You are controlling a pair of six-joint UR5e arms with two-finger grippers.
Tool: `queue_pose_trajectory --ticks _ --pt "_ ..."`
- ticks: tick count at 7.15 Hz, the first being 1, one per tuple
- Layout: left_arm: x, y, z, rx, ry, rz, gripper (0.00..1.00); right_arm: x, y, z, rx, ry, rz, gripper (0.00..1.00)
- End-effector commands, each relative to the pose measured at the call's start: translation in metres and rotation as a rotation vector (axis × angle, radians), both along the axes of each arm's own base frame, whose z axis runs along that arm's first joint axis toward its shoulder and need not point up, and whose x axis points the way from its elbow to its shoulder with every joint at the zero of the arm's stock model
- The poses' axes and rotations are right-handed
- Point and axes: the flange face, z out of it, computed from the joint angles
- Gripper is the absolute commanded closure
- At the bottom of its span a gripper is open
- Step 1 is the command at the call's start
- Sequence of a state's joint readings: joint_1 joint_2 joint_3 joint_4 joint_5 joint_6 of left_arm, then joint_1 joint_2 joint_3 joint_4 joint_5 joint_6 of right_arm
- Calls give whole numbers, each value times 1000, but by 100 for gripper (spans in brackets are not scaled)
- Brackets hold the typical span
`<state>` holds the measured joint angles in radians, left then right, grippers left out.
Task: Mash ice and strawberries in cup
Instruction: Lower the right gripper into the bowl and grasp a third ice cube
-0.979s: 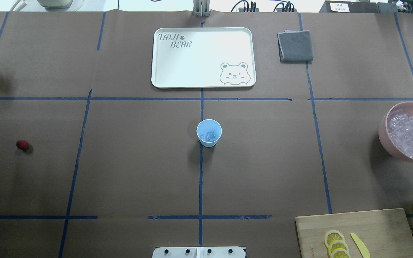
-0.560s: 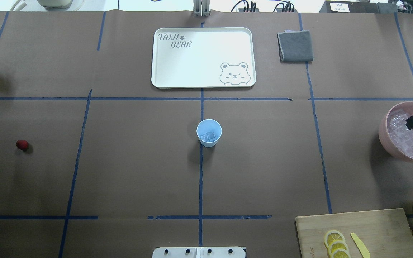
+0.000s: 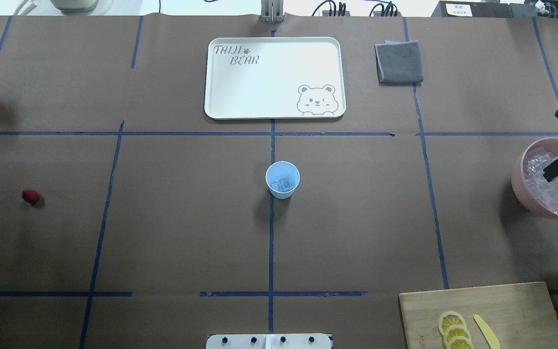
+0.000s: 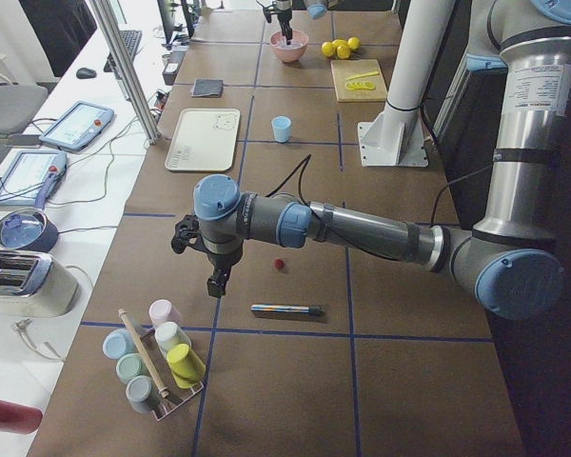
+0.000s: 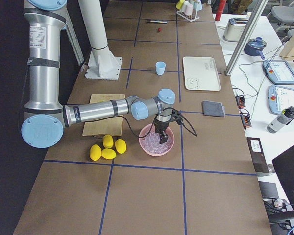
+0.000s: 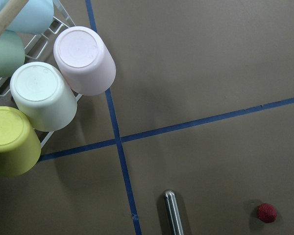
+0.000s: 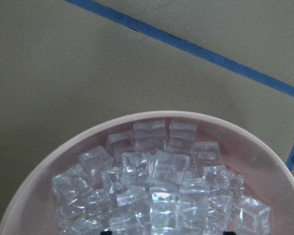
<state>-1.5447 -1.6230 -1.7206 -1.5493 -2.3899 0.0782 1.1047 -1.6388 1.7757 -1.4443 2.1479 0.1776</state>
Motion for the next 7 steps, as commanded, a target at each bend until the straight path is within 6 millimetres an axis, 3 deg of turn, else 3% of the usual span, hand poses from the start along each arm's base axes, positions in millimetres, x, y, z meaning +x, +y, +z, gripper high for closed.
queue_pose_trajectory --ticks 1,7 --pt "0 -1 -1 2 0 0 0 -2 0 1 -4 -18 -15 27" --pt "1 -1 -3 4 0 0 0 -2 -1 9 9 -13 -55 29"
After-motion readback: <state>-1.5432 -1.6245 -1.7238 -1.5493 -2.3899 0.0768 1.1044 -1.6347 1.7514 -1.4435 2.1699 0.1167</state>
